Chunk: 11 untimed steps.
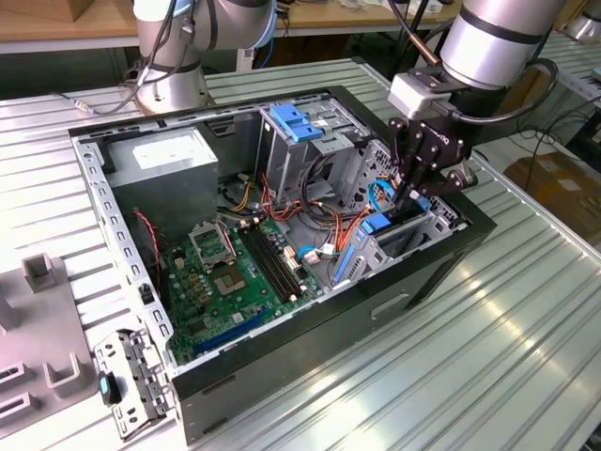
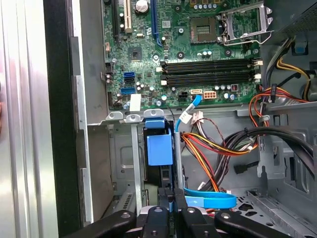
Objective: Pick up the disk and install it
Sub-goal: 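Insert the second disk wire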
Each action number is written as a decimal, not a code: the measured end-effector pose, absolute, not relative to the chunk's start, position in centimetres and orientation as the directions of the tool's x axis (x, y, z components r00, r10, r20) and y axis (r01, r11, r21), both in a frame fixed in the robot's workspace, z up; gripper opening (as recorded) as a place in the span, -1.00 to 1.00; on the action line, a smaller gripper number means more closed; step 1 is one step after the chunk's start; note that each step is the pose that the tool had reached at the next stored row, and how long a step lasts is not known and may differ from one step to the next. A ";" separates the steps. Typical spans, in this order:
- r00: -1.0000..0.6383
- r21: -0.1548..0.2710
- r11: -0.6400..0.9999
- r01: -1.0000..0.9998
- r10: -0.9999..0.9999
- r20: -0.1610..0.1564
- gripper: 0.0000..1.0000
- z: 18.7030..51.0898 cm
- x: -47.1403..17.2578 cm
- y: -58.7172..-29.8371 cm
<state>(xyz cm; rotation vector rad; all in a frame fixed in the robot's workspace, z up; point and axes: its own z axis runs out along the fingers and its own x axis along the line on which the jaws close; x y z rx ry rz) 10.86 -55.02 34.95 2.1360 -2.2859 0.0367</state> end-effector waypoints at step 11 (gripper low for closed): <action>-0.068 -0.008 0.068 -0.998 -0.998 0.015 -0.68 34.5 10.9 -55.3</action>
